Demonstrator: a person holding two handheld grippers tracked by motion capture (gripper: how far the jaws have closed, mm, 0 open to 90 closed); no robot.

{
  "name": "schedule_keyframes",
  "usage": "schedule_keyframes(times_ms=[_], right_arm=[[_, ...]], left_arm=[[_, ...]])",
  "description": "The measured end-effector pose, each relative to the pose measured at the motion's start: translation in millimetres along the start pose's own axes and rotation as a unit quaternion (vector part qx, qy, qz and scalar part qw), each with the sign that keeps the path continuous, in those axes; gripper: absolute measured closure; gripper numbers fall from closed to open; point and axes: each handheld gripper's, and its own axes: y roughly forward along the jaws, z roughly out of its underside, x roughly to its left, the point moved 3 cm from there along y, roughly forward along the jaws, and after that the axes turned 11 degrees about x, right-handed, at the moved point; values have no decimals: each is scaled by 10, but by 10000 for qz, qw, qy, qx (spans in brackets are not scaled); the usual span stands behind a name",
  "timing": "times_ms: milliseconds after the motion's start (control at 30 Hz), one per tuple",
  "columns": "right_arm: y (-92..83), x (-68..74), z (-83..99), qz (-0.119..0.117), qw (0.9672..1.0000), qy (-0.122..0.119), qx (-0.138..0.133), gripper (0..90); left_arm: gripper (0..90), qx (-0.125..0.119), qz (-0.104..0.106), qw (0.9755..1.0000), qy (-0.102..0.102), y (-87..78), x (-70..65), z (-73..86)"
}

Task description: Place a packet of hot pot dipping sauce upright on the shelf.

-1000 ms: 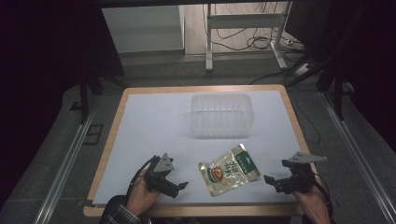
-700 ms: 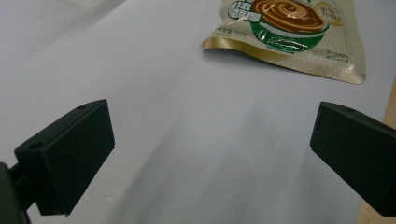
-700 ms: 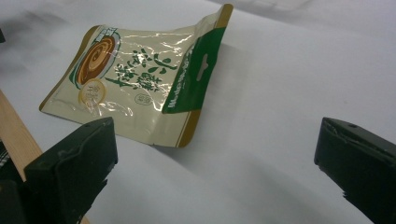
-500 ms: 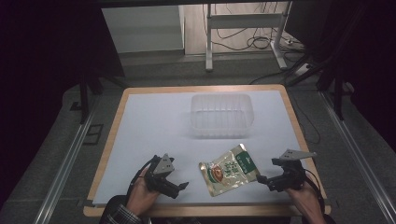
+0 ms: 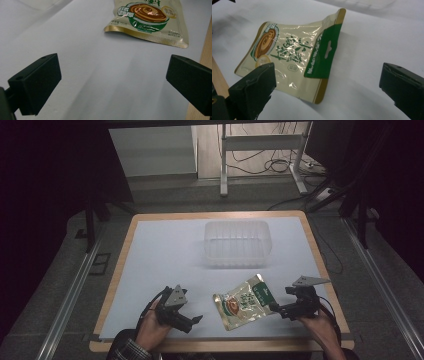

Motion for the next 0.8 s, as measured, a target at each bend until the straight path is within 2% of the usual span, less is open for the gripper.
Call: schedule_keyframes(times_ms=[300,400,500,567,667,733,767,800], right_arm=[[45,66,-114,152,9998,-154,-6,38],[84,81,-142,128,9998,-141,70,47],[157,86,-163,125,9993,-181,295,57],[176,83,-170,143,9992,-188,321,73],[240,51,-207,233,9986,-154,452,175],[259,39,-217,228,9984,-144,504,196],[302,25,-239,201,9982,-116,546,266],[318,22,-251,166,9981,-136,584,292]], left_arm=[[0,4,-18,10000,24,-2,-8,-3],[0,10,-31,10000,39,-1,-11,-4],[0,27,-34,10000,52,4,-13,-4],[0,31,-40,10000,54,5,-13,-4],[0,33,-44,10000,49,5,-13,-4],[0,39,-44,10000,53,7,-13,-4],[0,41,-46,10000,60,7,-14,-5],[0,44,-42,10000,64,8,-15,-5]])
